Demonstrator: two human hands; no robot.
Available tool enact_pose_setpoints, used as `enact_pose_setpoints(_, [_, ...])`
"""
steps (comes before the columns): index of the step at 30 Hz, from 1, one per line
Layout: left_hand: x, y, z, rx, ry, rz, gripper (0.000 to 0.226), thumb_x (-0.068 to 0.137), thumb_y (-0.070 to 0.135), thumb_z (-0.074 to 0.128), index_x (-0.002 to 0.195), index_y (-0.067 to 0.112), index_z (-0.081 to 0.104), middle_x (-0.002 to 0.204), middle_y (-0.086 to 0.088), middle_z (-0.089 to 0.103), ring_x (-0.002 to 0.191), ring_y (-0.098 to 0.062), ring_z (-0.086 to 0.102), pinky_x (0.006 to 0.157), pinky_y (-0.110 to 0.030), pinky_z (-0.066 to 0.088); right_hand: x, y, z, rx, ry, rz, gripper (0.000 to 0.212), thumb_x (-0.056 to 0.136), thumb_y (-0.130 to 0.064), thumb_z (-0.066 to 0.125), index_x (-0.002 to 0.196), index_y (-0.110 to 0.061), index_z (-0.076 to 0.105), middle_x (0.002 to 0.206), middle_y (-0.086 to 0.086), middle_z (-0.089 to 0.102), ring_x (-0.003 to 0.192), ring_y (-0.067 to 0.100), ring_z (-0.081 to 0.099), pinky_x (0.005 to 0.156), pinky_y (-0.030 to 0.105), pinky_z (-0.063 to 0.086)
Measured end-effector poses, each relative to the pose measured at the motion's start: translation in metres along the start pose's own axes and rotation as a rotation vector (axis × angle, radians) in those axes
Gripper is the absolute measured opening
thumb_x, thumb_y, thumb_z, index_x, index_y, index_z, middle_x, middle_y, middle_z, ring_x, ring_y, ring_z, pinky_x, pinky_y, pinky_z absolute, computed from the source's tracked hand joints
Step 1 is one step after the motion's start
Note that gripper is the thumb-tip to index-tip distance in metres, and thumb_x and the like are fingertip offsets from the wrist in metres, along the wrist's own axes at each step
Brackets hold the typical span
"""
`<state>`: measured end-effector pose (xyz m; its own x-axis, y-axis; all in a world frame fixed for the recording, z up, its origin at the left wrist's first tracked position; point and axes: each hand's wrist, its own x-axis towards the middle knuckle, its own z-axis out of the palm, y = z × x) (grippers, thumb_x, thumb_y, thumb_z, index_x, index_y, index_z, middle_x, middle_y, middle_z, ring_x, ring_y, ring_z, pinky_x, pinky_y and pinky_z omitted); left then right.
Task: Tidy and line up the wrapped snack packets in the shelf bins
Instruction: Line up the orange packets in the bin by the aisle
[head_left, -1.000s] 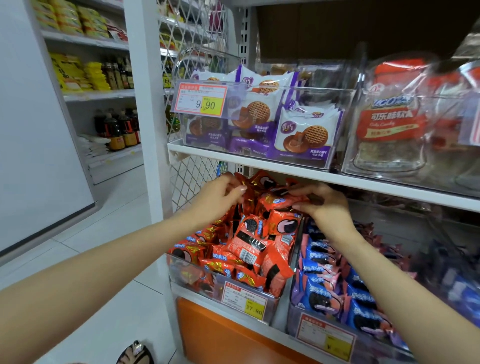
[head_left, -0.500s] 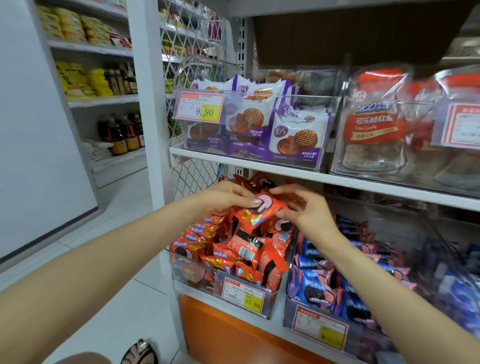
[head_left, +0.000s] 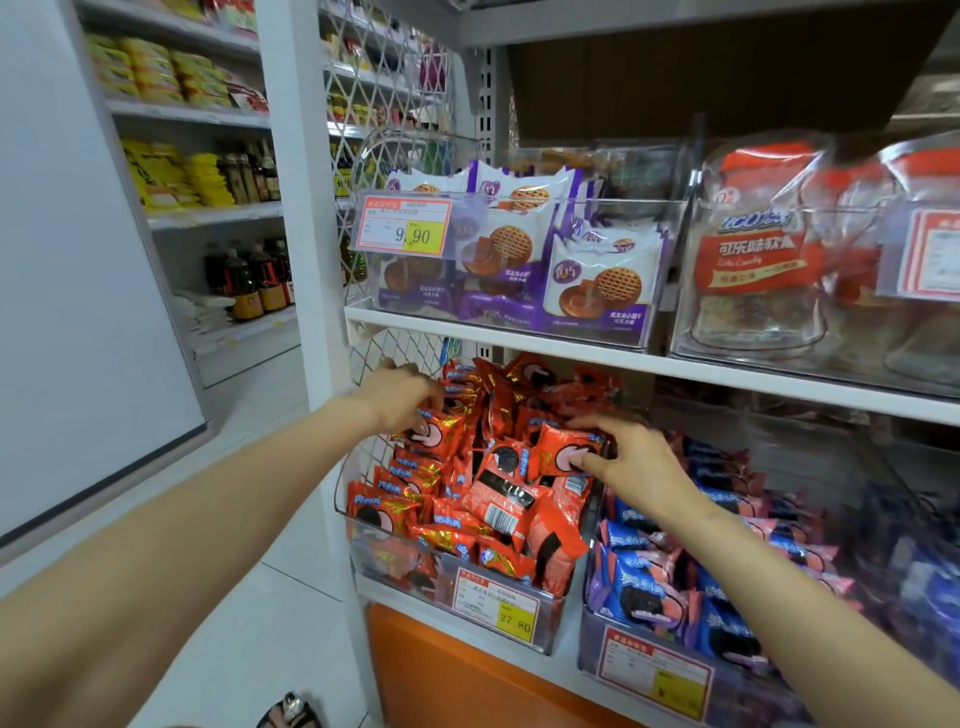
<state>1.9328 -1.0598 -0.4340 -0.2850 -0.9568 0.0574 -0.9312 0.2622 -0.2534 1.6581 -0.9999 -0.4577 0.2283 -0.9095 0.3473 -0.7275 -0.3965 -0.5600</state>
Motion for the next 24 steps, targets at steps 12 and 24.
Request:
enact_pose_setpoints(12, [0.008,0.002,0.021,-0.059,0.154,-0.001,0.037,0.083,0.029,0.066,0.117,0.019,0.056,0.115,-0.002,0.056,0.11,-0.022,0.051,0.083,-0.028,0.039,0.008,0.005,0.002,-0.018,-0.06,0.017,0.045,0.081,-0.012,0.071,0.124,-0.017,0.06,0.132,0.001,0.057,0.121,0.017,0.051,0.085,0.011,0.03])
enact_pose_setpoints(24, [-0.04,0.05,-0.028,-0.991,0.414,-0.007,0.015,0.091,0.03,0.057,0.096,0.017,0.061,0.089,0.007,0.066,0.081,-0.003,0.06,0.07,-0.011,0.045,0.009,-0.015,0.0,0.573,0.068,0.073,0.032,0.07,-0.008,0.08,0.095,-0.021,0.065,0.104,0.001,0.069,0.097,0.017,0.064,0.088,0.03,0.051])
